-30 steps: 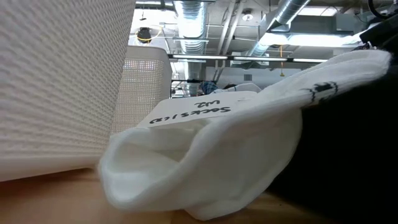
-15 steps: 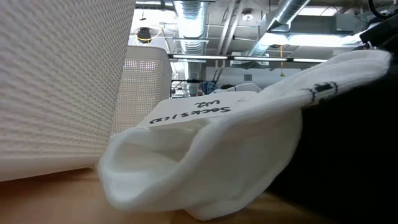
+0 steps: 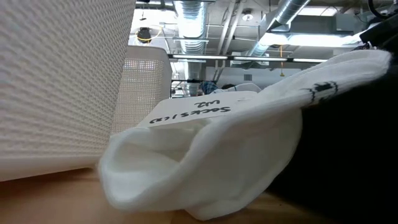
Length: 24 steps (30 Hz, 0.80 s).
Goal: Sort clothes
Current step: Put the top white sock into the bottom white laundry organizer
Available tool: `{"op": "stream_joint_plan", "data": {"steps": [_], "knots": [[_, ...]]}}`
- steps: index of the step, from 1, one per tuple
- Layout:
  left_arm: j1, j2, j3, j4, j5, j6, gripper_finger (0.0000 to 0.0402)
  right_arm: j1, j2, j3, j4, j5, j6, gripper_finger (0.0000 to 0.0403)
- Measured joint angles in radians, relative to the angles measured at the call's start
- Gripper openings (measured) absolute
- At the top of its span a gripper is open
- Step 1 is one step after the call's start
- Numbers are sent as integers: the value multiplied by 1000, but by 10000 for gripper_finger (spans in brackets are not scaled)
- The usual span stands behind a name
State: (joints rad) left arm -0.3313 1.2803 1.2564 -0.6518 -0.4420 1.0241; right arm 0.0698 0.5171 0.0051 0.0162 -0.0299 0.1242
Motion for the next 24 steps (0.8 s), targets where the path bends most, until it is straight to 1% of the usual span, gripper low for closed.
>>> {"op": "stream_joint_plan", "data": {"steps": [2,7,11,15,19,24], "knots": [[26,15,0,-22,49,1,169,0,0,0,0,0,0,82],[70,36,1,-69,106,5,159,0,0,0,1,0,0,82],[93,87,0,-117,137,-3,160,0,0,0,3,0,0,82],[107,149,0,-149,177,7,177,0,0,0,3,0,0,82],[116,212,-1,-178,187,14,199,0,0,0,4,0,0,82],[136,254,-1,-209,243,48,214,0,0,0,5,0,0,82]]}}
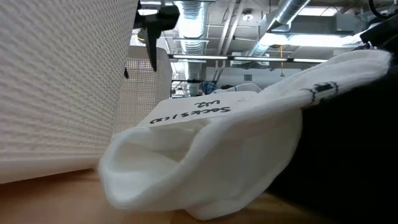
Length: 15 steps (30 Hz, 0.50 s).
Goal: Sort clothes
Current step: Put the top white sock into the bottom white laundry organizer
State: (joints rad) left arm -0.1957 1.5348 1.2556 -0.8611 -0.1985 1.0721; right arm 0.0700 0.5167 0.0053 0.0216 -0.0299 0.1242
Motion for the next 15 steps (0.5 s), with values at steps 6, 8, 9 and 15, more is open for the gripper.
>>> {"op": "stream_joint_plan", "data": {"steps": [6,8,9,15], "knots": [[37,5,0,-1,80,0,214,0,0,0,1,0,0,82],[56,5,0,-7,113,-12,214,0,0,0,0,0,0,82],[66,5,0,-9,133,-25,214,0,0,0,1,0,0,82],[108,5,0,-6,228,-81,213,0,0,0,1,0,0,82]]}}
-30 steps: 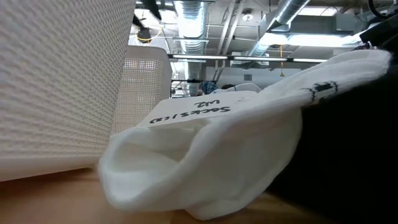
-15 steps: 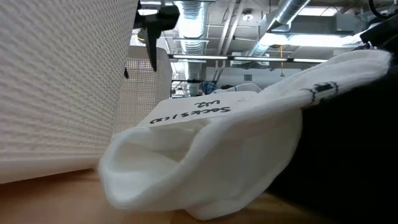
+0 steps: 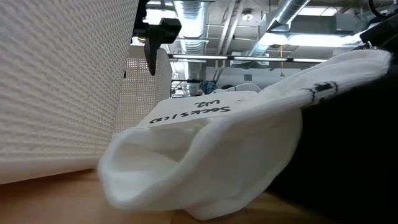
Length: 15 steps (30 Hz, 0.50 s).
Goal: Sort clothes
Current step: Put the top white sock into the bottom white laundry organizer
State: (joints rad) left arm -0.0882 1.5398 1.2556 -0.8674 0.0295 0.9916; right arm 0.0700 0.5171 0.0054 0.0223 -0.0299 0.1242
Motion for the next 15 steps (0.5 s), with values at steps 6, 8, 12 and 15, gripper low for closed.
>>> {"op": "stream_joint_plan", "data": {"steps": [6,8,12,15], "knots": [[17,0,0,6,48,-15,213,0,0,0,0,0,0,82],[26,0,0,6,48,0,213,0,0,0,0,0,0,82],[37,0,0,6,48,18,213,0,0,0,0,0,0,82],[37,30,0,2,48,42,213,0,0,0,0,0,0,82]]}}
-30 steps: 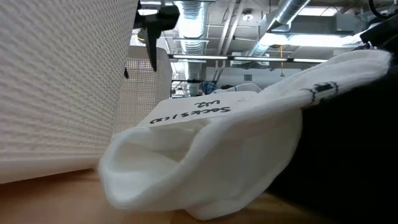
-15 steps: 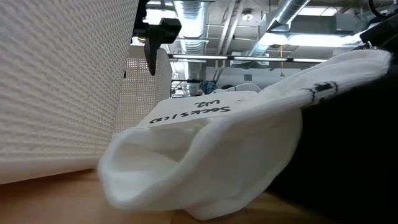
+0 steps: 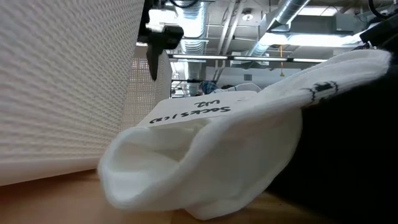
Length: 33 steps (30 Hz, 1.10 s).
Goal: Sort clothes
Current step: Put the top white sock into the bottom white laundry organizer
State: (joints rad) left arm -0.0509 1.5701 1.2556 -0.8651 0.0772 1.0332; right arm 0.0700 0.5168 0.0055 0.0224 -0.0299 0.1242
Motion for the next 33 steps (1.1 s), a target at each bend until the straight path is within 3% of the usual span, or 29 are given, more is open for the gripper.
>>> {"op": "stream_joint_plan", "data": {"steps": [6,24,33], "knots": [[0,89,-1,10,27,-45,212,0,0,0,3,0,0,82],[57,170,0,31,72,-126,212,0,0,0,6,-1,0,82],[57,275,-1,48,2,-130,213,0,1,0,6,-1,0,82]]}}
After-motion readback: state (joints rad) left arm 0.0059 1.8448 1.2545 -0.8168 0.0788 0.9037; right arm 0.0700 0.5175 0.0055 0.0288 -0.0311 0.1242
